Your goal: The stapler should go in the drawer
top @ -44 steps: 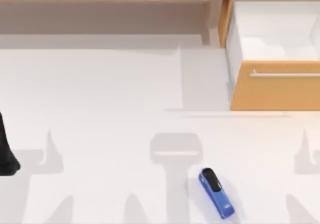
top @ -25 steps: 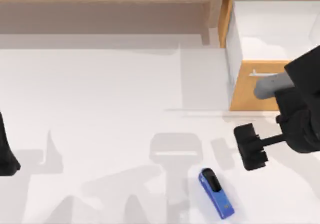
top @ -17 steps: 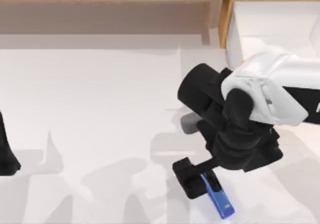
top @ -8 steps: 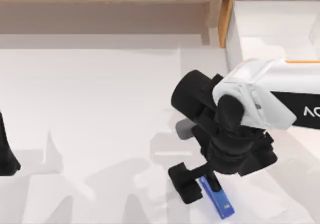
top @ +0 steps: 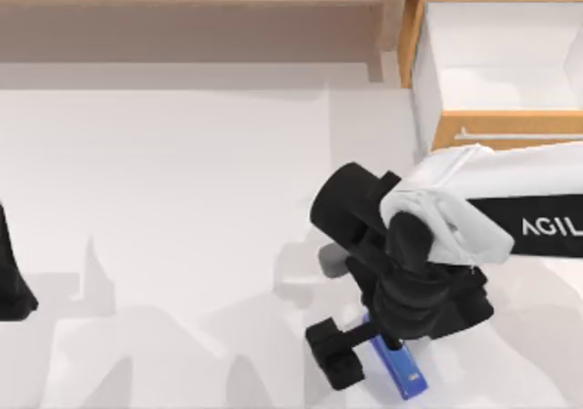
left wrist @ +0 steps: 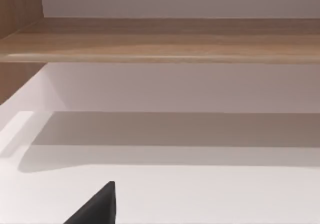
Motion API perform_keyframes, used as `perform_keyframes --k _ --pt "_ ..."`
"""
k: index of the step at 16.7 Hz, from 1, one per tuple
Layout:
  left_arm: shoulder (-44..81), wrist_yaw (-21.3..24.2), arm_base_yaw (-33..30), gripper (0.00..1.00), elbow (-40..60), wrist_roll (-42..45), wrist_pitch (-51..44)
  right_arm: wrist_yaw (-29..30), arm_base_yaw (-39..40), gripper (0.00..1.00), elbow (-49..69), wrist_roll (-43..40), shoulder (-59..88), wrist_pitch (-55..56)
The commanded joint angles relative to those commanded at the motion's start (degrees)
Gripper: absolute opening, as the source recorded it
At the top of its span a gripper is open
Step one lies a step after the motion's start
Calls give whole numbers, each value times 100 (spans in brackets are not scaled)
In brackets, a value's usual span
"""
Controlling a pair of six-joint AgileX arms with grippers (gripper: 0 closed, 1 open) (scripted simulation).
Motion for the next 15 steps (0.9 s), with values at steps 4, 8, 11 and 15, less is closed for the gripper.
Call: perform_keyframes --k 4,8,11,15 --pt "0 0 0 100 0 0 0 0 0 85 0 0 0 0" --pt "0 0 0 100 0 0 0 0 0 55 0 0 0 0" --pt "0 0 0 100 0 0 0 0 0 32 0 0 0 0" --pt "0 0 0 100 0 0 0 0 0 2 0 0 0 0"
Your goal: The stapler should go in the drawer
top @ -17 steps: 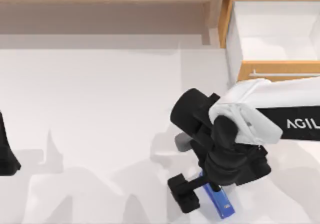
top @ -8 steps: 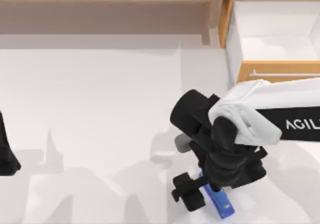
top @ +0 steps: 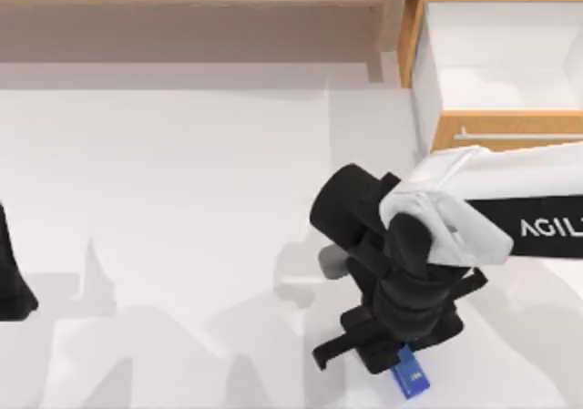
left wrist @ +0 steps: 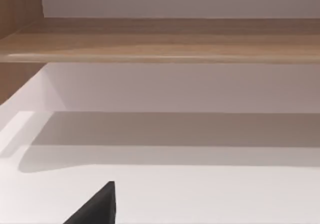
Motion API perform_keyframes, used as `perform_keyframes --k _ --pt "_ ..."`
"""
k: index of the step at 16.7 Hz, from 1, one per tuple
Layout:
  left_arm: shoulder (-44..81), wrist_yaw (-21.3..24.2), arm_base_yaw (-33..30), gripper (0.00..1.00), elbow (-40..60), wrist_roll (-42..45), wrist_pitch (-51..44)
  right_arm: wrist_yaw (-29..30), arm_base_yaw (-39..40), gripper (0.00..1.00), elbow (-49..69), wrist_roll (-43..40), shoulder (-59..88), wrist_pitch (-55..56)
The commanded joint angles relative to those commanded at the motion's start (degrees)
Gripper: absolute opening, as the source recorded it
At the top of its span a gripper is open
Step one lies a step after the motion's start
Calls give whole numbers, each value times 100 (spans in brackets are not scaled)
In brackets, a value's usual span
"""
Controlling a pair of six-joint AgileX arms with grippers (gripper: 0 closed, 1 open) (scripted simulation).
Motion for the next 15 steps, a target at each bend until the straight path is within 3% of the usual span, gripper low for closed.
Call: perform_keyframes --k 10,15 --pt "0 0 0 100 0 0 0 27 -11 0 14 -11 -26 -30" --pt "0 0 0 100 0 0 0 25 -15 0 298 -16 -296 -590"
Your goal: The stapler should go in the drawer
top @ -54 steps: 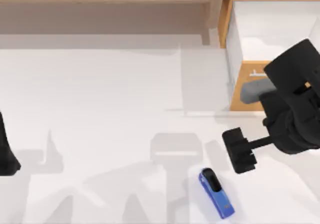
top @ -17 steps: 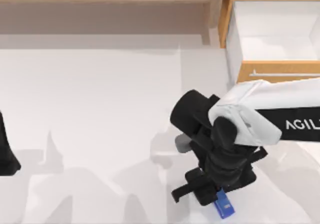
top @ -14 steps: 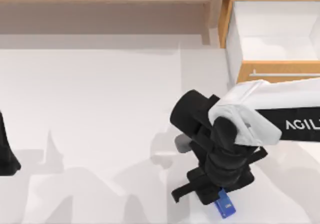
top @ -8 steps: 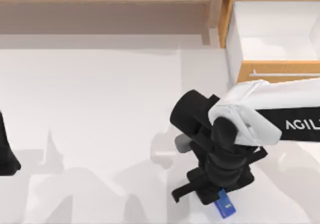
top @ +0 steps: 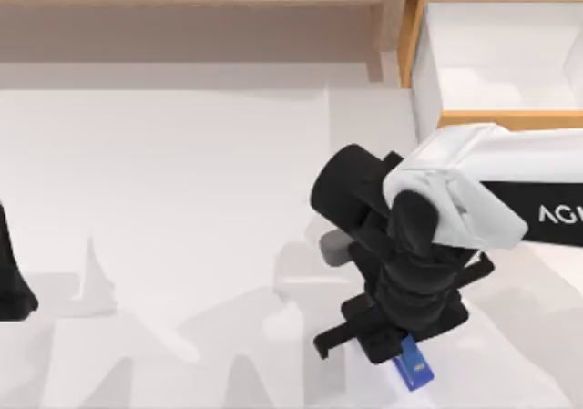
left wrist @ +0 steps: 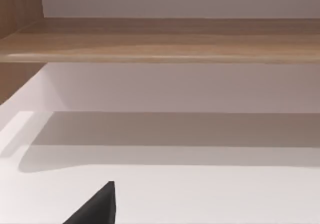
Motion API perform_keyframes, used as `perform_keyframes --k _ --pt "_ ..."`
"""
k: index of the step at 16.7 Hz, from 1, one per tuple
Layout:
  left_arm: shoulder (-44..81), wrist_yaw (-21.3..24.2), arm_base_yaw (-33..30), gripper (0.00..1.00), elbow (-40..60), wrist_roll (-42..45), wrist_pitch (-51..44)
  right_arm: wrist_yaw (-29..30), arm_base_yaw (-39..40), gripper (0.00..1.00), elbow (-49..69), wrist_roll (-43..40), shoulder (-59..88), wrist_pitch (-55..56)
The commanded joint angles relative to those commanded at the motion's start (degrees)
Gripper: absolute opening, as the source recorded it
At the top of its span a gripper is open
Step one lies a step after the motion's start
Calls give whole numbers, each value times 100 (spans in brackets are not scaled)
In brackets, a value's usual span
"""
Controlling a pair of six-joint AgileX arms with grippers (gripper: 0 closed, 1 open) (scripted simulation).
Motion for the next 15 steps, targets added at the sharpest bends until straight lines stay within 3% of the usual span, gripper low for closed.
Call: perform_keyframes --k 8,15 --pt "0 0 0 100 0 0 0 -23 -123 0 397 -105 -95 -96" --pt "0 0 0 100 0 0 0 -18 -1298 0 2928 -664 49 -534"
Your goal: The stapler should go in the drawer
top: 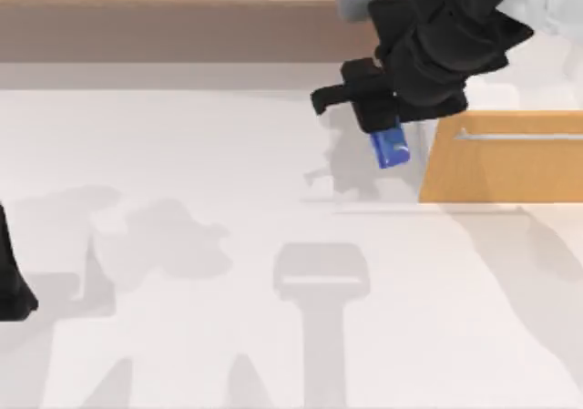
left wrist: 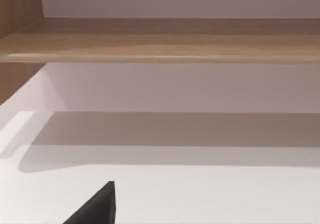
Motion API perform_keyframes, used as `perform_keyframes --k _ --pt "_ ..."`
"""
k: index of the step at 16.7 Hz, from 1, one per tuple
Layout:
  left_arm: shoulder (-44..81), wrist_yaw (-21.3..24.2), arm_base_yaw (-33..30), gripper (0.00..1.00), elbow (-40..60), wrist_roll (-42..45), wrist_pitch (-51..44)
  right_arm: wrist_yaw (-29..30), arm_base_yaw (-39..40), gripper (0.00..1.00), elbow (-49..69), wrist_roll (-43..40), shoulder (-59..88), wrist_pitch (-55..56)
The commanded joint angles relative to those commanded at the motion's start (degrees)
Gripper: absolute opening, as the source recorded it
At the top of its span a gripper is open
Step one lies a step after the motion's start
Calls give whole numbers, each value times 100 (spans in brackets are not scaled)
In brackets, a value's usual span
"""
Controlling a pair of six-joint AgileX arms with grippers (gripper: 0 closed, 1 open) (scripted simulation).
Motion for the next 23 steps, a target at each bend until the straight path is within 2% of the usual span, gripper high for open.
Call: perform_keyframes --k 5,10,15,23 --pt "0 0 0 100 0 0 0 153 -1432 0 1754 -367 1018 -763" --pt "0 0 0 100 0 0 0 229 -2436 0 2660 -552 2373 -1545" --pt "0 0 0 100 0 0 0 101 -2540 0 2835 -527 3267 -1874" --pt "0 0 0 100 0 0 0 96 -2530 0 2743 -520 3289 -1758"
